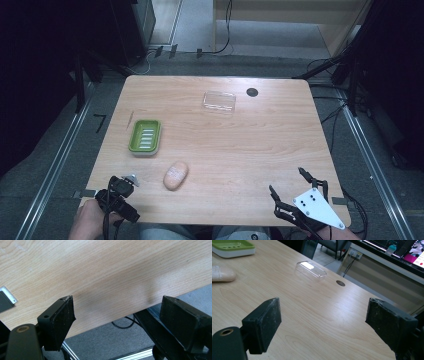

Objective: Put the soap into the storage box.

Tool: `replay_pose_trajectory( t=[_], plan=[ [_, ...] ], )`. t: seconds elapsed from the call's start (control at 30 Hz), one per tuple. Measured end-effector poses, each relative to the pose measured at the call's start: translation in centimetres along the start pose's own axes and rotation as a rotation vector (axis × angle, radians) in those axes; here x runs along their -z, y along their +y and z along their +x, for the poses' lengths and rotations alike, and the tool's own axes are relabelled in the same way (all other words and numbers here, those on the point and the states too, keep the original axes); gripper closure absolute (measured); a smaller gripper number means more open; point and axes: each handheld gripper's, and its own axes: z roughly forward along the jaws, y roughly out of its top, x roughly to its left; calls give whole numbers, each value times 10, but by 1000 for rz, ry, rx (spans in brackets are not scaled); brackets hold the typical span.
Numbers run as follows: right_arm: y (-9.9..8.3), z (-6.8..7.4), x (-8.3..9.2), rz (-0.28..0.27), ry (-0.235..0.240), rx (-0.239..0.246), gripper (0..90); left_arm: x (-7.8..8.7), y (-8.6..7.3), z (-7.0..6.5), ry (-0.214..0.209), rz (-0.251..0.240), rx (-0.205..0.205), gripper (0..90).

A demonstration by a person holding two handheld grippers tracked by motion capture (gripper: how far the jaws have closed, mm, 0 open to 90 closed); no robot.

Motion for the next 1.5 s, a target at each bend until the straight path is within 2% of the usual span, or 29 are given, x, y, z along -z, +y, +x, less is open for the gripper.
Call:
replay_pose_trajectory(
  t=[0.3,0.53,1.03,1.5],
  plan=[
    [-1,0,2,1,-9,-3,133,5,6,-6,-9,-27,-22,137],
    [-2,-2,4,5,-16,-5,133,12,16,-16,-8,-57,-55,136],
    [-3,-2,4,7,-18,-5,133,22,34,-26,-19,-123,-76,132],
    [-3,-3,5,5,-20,-7,133,30,60,-39,-25,-142,-110,130]
  ],
)
